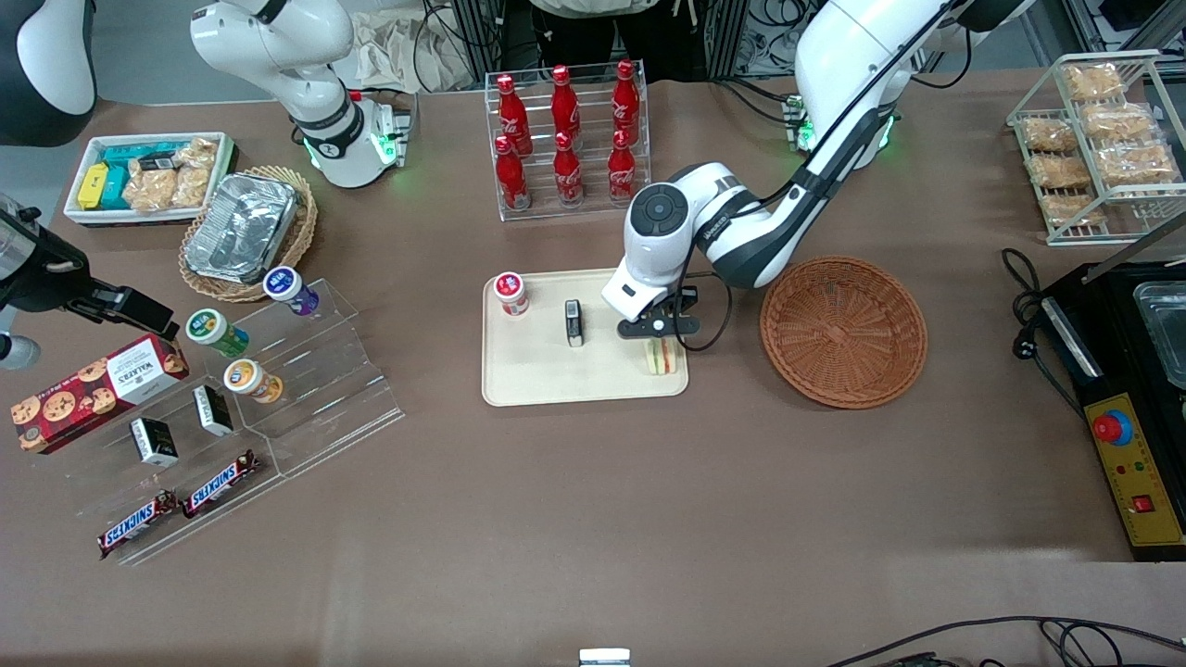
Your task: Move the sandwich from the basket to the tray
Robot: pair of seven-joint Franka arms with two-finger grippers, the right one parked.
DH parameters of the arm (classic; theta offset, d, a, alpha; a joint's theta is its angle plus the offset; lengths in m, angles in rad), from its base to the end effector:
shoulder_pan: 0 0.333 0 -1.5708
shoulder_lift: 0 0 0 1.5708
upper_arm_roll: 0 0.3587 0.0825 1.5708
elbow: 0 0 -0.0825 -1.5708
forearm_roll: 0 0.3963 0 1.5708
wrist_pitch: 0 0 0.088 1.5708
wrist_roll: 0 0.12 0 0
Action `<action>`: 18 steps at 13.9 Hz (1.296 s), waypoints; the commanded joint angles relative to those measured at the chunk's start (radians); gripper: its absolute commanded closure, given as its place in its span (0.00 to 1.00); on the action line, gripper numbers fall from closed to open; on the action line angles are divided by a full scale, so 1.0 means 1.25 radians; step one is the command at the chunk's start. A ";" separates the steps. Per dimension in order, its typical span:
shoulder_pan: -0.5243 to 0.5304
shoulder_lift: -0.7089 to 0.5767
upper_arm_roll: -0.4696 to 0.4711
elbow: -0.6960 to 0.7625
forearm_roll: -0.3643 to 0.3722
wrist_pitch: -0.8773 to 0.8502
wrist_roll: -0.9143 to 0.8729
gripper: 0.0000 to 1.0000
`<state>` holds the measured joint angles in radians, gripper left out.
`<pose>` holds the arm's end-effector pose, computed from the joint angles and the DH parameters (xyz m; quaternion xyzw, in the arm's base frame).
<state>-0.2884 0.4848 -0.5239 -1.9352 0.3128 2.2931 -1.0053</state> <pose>0.4619 -0.4450 0.2754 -0.9997 -0.0116 0.0165 0.0146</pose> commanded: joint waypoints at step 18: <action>0.322 -0.328 0.004 0.009 -0.027 -0.424 0.370 0.01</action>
<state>0.0436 0.1452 -0.5067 -1.9080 0.3249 1.7952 -0.7141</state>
